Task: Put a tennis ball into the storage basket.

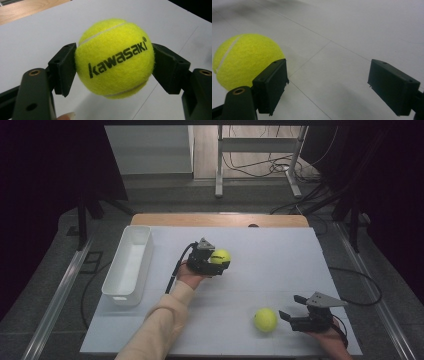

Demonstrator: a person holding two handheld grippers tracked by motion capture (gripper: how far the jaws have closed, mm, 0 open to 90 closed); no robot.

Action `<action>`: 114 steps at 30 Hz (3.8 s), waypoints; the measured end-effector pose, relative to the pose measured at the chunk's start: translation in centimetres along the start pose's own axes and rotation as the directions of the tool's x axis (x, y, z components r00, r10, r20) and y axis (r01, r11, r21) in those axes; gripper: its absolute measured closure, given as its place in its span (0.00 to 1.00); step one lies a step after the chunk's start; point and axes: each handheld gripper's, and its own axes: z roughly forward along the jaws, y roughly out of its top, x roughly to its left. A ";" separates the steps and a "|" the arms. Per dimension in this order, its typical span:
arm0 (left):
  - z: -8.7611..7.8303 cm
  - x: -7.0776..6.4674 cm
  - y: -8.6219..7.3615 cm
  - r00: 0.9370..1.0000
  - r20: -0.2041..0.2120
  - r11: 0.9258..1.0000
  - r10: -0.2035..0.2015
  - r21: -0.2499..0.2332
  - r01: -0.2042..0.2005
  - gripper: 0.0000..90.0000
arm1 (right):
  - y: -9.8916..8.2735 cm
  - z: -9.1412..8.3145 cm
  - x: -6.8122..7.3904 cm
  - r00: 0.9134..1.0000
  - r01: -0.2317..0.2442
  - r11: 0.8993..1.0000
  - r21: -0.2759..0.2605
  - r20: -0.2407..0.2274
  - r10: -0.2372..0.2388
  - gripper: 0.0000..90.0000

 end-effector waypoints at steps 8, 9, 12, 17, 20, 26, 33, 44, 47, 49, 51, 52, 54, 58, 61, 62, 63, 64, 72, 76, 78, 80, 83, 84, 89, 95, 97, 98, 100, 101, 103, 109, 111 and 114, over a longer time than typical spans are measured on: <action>-0.5 0.1 -0.1 1.000 -0.002 1.000 0.004 -0.004 -0.004 0.30 | 0.0 0.0 0.0 1.000 0.000 1.000 0.003 0.000 0.000 0.19; -0.6 0.1 -0.1 1.000 -0.004 1.000 0.009 -0.005 -0.009 0.30 | 0.0 0.0 0.0 1.000 0.000 1.000 0.003 0.000 0.000 0.19; -0.9 0.0 -0.1 1.000 -0.004 1.000 0.011 -0.009 -0.011 0.30 | 0.0 0.0 0.0 1.000 0.000 1.000 0.003 0.001 0.000 0.19; -1.2 -0.1 -0.2 1.000 -0.005 1.000 0.013 -0.015 -0.013 0.30 | 0.0 0.0 0.0 1.000 0.001 1.000 0.004 0.002 -0.001 0.19; -1.4 0.0 -0.3 1.000 -0.008 1.000 0.011 -0.015 -0.012 0.30 | 0.0 0.0 0.0 1.000 0.001 1.000 0.004 0.002 -0.001 0.19; -1.7 0.1 -0.6 1.000 -0.007 1.000 0.008 -0.018 -0.008 0.30 | 0.0 0.1 0.0 1.000 0.001 1.000 0.005 0.003 -0.001 0.19; -2.1 0.2 -0.9 1.000 -0.007 1.000 0.003 -0.022 -0.003 0.30 | 0.0 0.1 0.0 1.000 0.003 1.000 0.008 0.005 -0.003 0.19; -2.5 0.1 -0.9 1.000 -0.011 1.000 0.010 -0.021 -0.011 0.30 | -0.1 0.1 0.1 1.000 0.004 1.000 0.010 0.007 -0.004 0.19; -2.6 0.0 -0.9 1.000 -0.013 1.000 0.017 -0.021 -0.017 0.30 | -0.1 0.1 0.1 1.000 0.002 1.000 0.010 0.008 -0.002 0.19; -2.7 -0.1 -0.9 1.000 -0.012 1.000 0.018 -0.022 -0.018 0.30 | -0.1 0.1 0.1 1.000 0.003 1.000 0.011 0.008 -0.003 0.19; -2.7 -0.1 -0.9 1.000 -0.012 1.000 0.019 -0.021 -0.019 0.30 | -0.1 0.1 0.1 1.000 0.002 1.000 0.011 0.010 -0.002 0.19; -2.7 -0.1 -0.9 1.000 -0.012 1.000 0.019 -0.020 -0.020 0.30 | -0.1 0.1 0.1 1.000 0.003 1.000 0.011 0.011 -0.003 0.19; -2.6 0.0 -0.9 1.000 -0.013 1.000 0.020 -0.018 -0.020 0.30 | -0.1 0.1 0.1 1.000 0.002 1.000 0.009 0.011 -0.002 0.19; -2.6 -0.1 -1.0 1.000 -0.014 1.000 0.018 -0.016 -0.018 0.30 | -0.1 0.1 0.0 1.000 0.006 1.000 0.010 0.012 -0.007 0.19; -2.5 -0.1 -1.1 1.000 -0.010 1.000 0.016 -0.014 -0.016 0.30 | -0.1 0.1 0.1 1.000 0.007 1.000 0.010 0.012 -0.007 0.19; -2.5 -0.1 -1.2 1.000 -0.011 1.000 0.017 -0.013 -0.017 0.30 | -0.1 0.1 0.1 1.000 0.007 1.000 0.010 0.013 -0.007 0.19; -2.4 -0.1 -1.2 1.000 -0.011 1.000 0.017 -0.013 -0.017 0.30 | -0.1 0.1 0.1 1.000 0.007 1.000 0.010 0.013 -0.008 0.19; -2.4 -0.1 -1.2 1.000 -0.011 1.000 0.017 -0.013 -0.017 0.30 | -0.1 0.1 0.1 1.000 0.007 1.000 0.010 0.013 -0.008 0.19; -2.5 0.0 -1.2 1.000 -0.012 1.000 0.016 -0.013 -0.016 0.30 | -0.1 0.1 0.1 1.000 0.009 1.000 0.012 0.012 -0.009 0.19; -2.5 0.0 -1.3 1.000 -0.011 1.000 0.014 -0.012 -0.014 0.30 | -0.1 0.1 0.1 1.000 0.011 1.000 0.013 0.013 -0.011 0.19; -2.5 0.0 -1.4 1.000 -0.012 1.000 0.011 -0.010 -0.011 0.30 | -0.1 0.1 0.1 1.000 0.012 1.000 0.018 0.013 -0.012 0.19; -2.6 0.1 -1.4 1.000 -0.012 1.000 0.010 -0.012 -0.010 0.30 | -0.1 0.1 0.1 1.000 0.011 1.000 0.017 0.013 -0.011 0.19; -2.7 0.2 -1.5 1.000 -0.012 1.000 0.001 -0.019 -0.001 0.30 | -0.1 0.1 0.1 1.000 0.009 1.000 0.022 0.015 -0.009 0.19; -2.7 0.2 -1.5 1.000 -0.013 1.000 0.002 -0.017 -0.002 0.30 | -0.1 0.1 0.1 1.000 0.010 1.000 0.023 0.016 -0.010 0.19; -2.6 0.2 -1.6 1.000 -0.006 1.000 -0.001 -0.012 0.001 0.30 | -0.2 0.2 0.1 1.000 0.011 1.000 0.027 0.018 -0.011 0.19; -2.9 0.1 -1.6 1.000 -0.014 1.000 0.014 -0.009 -0.014 0.30 | -0.2 0.2 0.1 0.999 0.008 0.999 0.036 0.031 -0.009 0.19; -3.2 0.1 -1.5 1.000 -0.016 1.000 0.017 -0.010 -0.017 0.30 | -0.2 0.2 0.1 0.999 0.008 0.999 0.034 0.031 -0.009 0.19; -3.6 0.1 -1.4 1.000 -0.017 1.000 0.013 -0.019 -0.013 0.30 | -0.2 0.2 0.0 0.999 0.006 0.999 0.031 0.032 -0.007 0.19; -4.1 0.3 -1.4 0.999 -0.028 1.000 0.016 -0.027 -0.017 0.30 | -0.2 0.2 0.0 0.999 0.005 0.999 0.034 0.033 -0.006 0.19; -4.1 0.3 -1.4 0.999 -0.028 1.000 0.016 -0.027 -0.017 0.30 | -0.3 0.2 0.0 0.999 0.006 0.999 0.034 0.033 -0.007 0.19; -4.9 0.7 -1.5 0.999 -0.039 0.999 0.004 -0.044 -0.006 0.30 | -0.3 0.2 0.0 0.999 0.004 0.999 0.034 0.034 -0.005 0.19; -5.7 1.3 -1.6 0.998 -0.055 0.998 -0.010 -0.057 0.007 0.30 | -0.3 0.2 0.0 0.999 0.004 0.999 0.036 0.033 -0.005 0.19; -5.9 1.5 -1.6 0.998 -0.058 0.998 -0.009 -0.059 0.005 0.30 | -0.3 0.2 0.0 0.999 0.003 0.999 0.036 0.033 -0.005 0.19; -6.4 1.7 -1.6 0.997 -0.070 0.998 -0.011 -0.066 0.007 0.30 | -0.3 0.2 0.0 0.999 0.003 0.999 0.036 0.034 -0.005 0.19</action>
